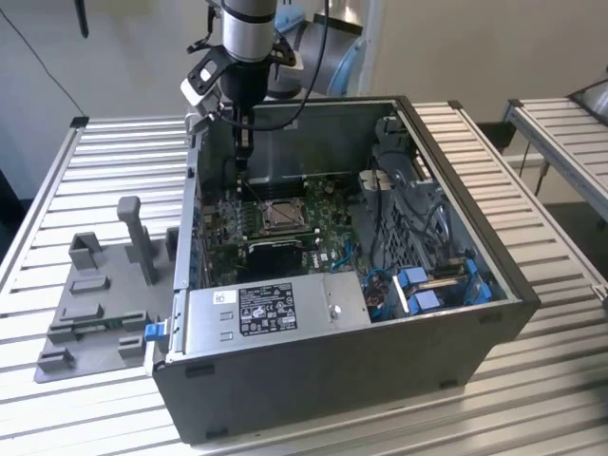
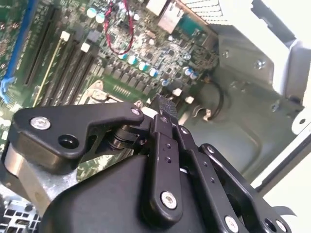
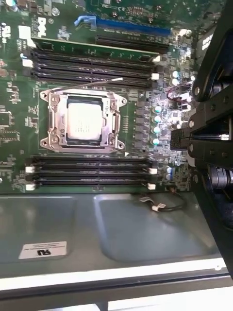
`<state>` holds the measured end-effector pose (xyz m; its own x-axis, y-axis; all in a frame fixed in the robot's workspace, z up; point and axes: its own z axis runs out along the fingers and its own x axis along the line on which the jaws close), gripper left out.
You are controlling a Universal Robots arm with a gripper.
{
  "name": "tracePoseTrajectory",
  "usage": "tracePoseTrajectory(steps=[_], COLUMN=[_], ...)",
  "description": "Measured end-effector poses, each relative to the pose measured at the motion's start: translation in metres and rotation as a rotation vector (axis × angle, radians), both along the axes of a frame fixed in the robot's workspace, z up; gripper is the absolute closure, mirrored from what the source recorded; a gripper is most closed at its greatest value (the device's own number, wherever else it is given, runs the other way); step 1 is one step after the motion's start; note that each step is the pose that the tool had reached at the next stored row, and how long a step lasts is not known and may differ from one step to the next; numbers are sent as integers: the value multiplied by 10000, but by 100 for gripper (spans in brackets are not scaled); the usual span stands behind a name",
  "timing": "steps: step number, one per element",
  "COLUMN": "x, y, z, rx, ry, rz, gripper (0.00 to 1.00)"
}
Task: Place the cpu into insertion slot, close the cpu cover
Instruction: 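Close the cpu cover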
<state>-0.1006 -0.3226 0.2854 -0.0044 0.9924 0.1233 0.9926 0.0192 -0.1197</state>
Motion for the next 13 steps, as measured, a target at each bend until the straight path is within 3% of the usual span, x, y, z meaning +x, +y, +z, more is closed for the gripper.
tracePoseTrajectory(steps=[2, 4, 13], x=[-25, -41, -79], y=[0, 1, 3], z=[-1, -11, -153], rx=[130, 183, 186], ry=[42, 64, 79], rz=[1, 1, 2], gripper=[89, 89, 89])
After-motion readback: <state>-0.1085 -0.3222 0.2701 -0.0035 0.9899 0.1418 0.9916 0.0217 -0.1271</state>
